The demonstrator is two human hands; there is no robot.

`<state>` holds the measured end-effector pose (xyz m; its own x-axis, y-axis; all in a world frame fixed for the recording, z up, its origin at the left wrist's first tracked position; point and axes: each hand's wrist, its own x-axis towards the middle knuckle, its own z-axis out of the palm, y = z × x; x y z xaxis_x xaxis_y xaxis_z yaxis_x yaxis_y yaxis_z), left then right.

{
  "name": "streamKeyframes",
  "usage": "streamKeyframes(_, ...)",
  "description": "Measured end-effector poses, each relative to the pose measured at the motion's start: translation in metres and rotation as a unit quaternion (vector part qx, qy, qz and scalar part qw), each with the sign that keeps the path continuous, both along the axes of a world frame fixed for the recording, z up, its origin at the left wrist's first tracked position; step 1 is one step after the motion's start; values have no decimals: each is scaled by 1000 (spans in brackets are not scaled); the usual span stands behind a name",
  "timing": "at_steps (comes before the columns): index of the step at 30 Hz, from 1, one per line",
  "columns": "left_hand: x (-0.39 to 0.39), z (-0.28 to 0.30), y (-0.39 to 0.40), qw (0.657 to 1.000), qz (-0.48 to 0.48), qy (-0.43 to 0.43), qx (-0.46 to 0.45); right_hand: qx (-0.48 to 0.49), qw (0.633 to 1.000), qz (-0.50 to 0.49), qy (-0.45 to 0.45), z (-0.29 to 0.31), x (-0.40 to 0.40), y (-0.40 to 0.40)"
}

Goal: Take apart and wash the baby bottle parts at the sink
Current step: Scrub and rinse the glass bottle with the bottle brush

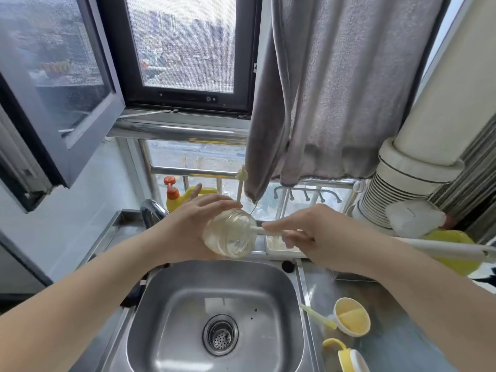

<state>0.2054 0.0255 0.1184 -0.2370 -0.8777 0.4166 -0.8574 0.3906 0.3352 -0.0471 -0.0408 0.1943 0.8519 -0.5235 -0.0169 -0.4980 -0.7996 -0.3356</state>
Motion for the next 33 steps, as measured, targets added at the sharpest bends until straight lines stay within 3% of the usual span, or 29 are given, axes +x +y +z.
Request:
streamKeyframes(3, 2, 4, 0, 1000, 9, -9, 9, 32, 999, 35, 17, -10, 1, 10)
streamKeyframes(6, 4, 2, 0, 999, 6, -34, 27, -84, 988, 84, 99, -6, 5, 15)
streamKeyframes(10, 5, -2, -5, 998, 15, -57, 20, -271, 941, 84, 182, 3, 9, 19)
streamKeyframes(13, 5, 5, -8, 997, 24, -77, 4, -307, 931, 54, 190, 2, 12, 20)
streamKeyframes(16, 6, 5, -7, 994, 18, -107, -27, -220, 960, 52, 168, -11, 14, 20)
streamKeyframes(20, 7, -2, -6, 994, 13, -97, -48, 19, 999, 22, 28, -25, 10, 12)
streamKeyframes(23, 6, 2, -5, 998, 22, -38, -39, 234, 968, -28, -90, -27, 10, 7)
streamKeyframes(25, 7, 6, -5, 999, 16, -28, -40, 282, 952, -36, -113, -26, 11, 8)
streamKeyframes(28, 11, 4, -5, 998, 12, -49, -45, 204, 976, -20, -74, -31, 8, 15)
streamKeyframes(31, 12, -3, -6, 997, 12, -65, -45, 15, 999, 17, 33, -28, 8, 12)
streamKeyframes(33, 11, -3, -7, 997, 17, -54, -46, -111, 991, 13, 74, -21, 10, 5)
